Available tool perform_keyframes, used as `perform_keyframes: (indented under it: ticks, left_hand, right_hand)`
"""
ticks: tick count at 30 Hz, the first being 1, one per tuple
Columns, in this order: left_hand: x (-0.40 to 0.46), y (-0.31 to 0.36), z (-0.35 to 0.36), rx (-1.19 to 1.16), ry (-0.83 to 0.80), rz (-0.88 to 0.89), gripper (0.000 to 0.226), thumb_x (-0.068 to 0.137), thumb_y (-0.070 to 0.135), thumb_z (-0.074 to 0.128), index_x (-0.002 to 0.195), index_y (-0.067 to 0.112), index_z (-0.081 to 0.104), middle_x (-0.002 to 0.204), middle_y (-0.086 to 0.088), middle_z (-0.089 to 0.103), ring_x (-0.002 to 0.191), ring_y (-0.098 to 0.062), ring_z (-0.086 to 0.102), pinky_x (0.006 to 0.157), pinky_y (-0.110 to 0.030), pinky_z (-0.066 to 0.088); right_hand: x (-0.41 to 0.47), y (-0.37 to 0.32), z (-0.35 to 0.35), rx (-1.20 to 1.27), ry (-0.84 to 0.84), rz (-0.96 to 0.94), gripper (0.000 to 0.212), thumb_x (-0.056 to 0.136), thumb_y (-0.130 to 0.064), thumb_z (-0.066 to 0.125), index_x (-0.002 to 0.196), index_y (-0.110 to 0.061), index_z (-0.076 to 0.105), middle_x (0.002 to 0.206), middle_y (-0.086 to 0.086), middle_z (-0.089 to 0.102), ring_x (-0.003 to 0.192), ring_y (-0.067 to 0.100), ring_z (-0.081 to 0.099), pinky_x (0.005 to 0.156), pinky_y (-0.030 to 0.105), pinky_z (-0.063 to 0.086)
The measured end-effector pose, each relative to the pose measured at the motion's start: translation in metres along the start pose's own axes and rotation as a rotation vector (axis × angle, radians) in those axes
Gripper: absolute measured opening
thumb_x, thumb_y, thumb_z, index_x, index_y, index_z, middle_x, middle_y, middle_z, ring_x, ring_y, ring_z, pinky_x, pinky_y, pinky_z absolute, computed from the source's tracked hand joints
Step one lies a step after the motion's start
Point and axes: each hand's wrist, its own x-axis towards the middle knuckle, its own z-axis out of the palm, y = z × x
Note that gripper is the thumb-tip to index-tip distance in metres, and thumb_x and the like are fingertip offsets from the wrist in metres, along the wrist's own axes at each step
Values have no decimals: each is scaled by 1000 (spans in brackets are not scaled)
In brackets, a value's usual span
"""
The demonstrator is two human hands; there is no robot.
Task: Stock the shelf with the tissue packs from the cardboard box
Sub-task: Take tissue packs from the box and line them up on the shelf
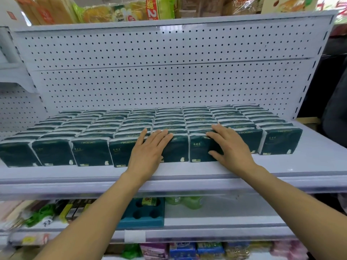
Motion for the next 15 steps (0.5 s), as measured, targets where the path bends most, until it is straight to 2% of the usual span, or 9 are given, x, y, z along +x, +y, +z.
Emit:
perform_keyframes:
  ticks: [3,5,10,12,15]
  left_hand:
    - [3,9,-14,-63,-28,-53,80,80,33,76,149,23,36,149,3,44,138,-20,41,120,-50,7]
    - [2,16,-25,-129,22,-115,76,84,37,71,149,23,34,149,2,44,137,-20,41,120,-50,12]
    - [-19,33,-51,-234,261,-168,65,86,36,68,143,17,45,145,-2,49,129,-20,48,110,-40,33]
    - [-36,37,-61,-263,280,-197,63,88,38,65,144,18,45,146,0,48,128,-19,48,106,-38,38]
    - [-75,38,-72,-302,246,-256,65,90,40,65,147,19,41,150,1,43,131,-18,48,103,-35,41]
  right_hand:
    - [3,-10,-10,-51,-25,56,56,79,-35,77,128,-18,58,144,8,46,128,30,46,111,53,32]
    - [3,-21,-18,-37,11,82,56,84,-39,71,133,-18,54,147,8,43,129,29,44,113,54,28]
    - [-3,-59,-37,69,168,-17,51,91,-37,60,136,-18,48,143,8,46,125,27,46,107,50,37]
    - [-10,-76,-41,82,195,-70,50,92,-39,52,136,-17,49,141,8,49,122,26,48,101,45,40]
    - [-31,-106,-40,134,167,-101,51,93,-38,54,138,-16,48,141,8,50,122,26,52,98,44,43]
